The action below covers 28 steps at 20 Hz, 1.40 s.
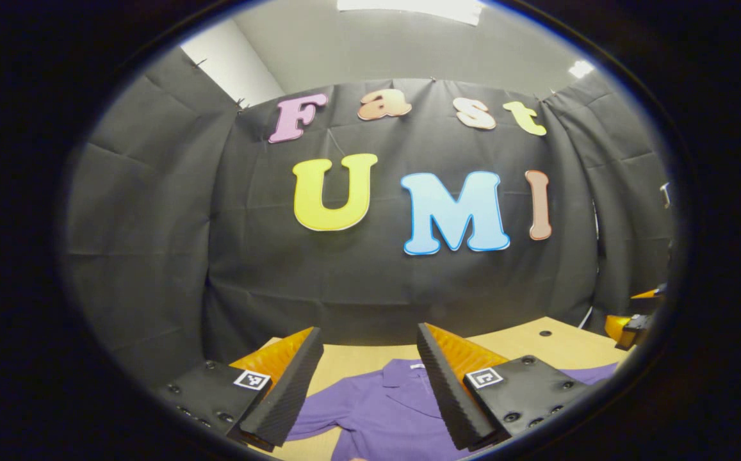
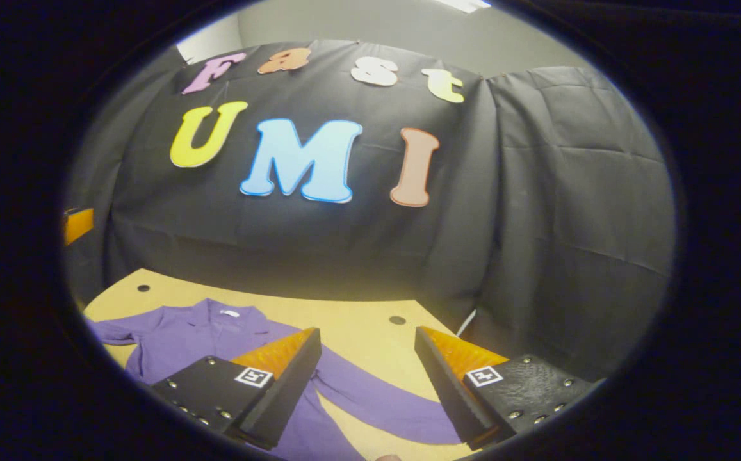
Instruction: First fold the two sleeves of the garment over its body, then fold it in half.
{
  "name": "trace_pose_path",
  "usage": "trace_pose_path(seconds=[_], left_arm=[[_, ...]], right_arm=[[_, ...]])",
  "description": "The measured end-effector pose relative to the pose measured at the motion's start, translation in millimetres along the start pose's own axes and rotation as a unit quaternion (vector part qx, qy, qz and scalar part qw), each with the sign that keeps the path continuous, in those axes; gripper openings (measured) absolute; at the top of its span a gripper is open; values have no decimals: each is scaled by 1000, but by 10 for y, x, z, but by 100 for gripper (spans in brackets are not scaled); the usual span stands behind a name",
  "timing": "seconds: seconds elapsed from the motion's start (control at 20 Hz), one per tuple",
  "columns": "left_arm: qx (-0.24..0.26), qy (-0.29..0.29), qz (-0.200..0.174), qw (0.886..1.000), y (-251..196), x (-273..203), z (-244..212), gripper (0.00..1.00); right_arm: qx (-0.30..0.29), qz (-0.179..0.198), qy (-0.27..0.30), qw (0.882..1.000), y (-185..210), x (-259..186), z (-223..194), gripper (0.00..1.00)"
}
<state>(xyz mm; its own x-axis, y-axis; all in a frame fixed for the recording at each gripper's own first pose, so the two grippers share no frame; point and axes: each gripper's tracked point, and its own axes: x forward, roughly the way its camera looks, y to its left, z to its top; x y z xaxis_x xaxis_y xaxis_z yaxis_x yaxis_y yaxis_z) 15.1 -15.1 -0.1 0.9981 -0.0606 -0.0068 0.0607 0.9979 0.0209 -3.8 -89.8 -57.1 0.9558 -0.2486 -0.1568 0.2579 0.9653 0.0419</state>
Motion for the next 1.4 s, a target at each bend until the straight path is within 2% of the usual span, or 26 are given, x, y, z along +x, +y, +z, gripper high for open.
trace_pose_path(seconds=[0.25, 0.4, 0.45, 0.65, 0.8, 0.85, 1.05, 1.2, 1.4], left_arm=[[0, 10, 7, 1000, 11, 73, -67, 92], [3, 13, 9, 1000, -7, 90, -78, 95], [3, 13, 9, 1000, -11, 95, -77, 92], [1, 16, 7, 1000, -49, 76, -91, 95], [3, 15, 11, 1000, -43, 52, -68, 92], [4, 16, 14, 1000, -21, 40, -68, 95], [1, 22, 30, 999, 60, -26, -105, 92], [-8, 32, 40, 999, 87, -53, -169, 95], [-5, 35, 49, 998, 64, -91, -184, 92]], right_arm=[[16, -58, 74, 995, -475, 74, -494, 94], [39, -80, 103, 991, -665, 70, -705, 94], [47, -87, 112, 989, -728, 63, -784, 96], [70, -118, 155, 978, -933, 26, -1126, 96], [97, -139, 189, 967, -1083, 32, -1419, 94], [107, -146, 202, 962, -1137, 35, -1516, 96], [144, -176, 252, 941, -1334, 14, -1943, 94], [156, -190, 283, 927, -1446, 23, -2185, 94], [187, -201, 322, 906, -1499, 95, -2480, 95]])
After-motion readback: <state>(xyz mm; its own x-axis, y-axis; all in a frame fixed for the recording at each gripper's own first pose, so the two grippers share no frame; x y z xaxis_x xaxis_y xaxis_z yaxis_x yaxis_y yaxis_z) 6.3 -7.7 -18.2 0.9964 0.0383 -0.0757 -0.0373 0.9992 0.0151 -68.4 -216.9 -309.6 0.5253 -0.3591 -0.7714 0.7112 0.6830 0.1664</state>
